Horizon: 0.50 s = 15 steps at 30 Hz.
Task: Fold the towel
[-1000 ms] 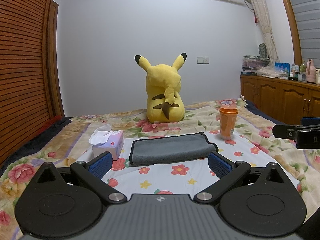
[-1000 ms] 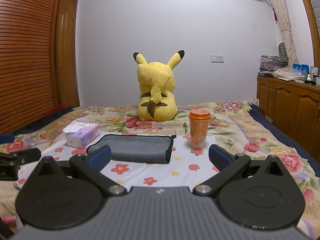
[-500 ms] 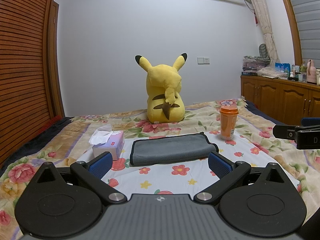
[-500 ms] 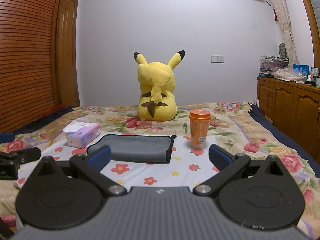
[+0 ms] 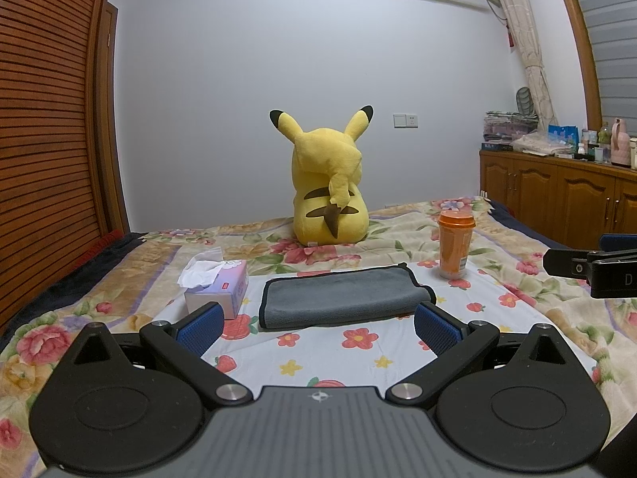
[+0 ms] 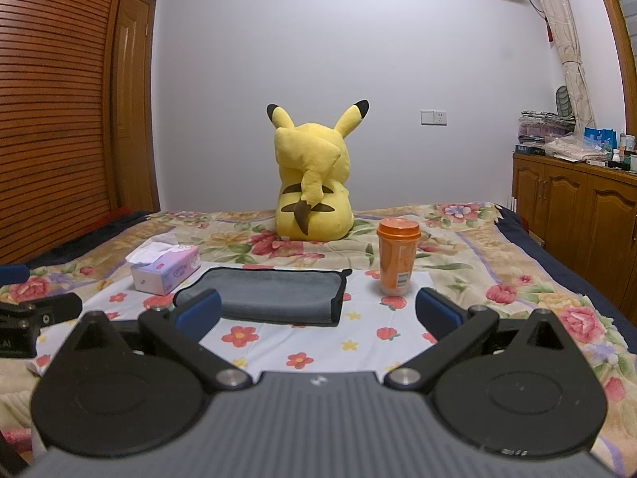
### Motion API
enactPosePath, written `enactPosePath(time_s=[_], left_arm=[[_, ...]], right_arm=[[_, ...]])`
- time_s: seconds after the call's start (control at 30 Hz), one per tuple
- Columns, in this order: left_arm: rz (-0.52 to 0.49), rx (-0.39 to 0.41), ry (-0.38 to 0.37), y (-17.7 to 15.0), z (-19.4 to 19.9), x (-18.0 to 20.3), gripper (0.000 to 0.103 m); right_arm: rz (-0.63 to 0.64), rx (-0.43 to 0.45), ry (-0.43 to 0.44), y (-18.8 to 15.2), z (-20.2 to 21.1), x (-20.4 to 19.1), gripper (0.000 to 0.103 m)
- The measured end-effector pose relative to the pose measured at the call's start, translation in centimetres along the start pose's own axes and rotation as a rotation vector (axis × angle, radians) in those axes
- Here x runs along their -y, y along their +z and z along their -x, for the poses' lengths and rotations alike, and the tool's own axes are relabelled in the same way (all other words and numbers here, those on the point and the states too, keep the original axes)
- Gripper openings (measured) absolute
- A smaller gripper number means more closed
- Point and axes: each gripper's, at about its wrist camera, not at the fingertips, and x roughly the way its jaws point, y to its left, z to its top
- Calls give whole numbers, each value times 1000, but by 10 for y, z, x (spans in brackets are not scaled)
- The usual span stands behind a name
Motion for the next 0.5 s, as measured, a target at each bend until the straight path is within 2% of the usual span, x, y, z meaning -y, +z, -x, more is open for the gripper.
enactPosePath(time_s=[0.5], left_arm=[[1, -1, -1, 0, 0, -1, 103]], right_arm=[[1, 0, 0, 0, 0, 0, 103]])
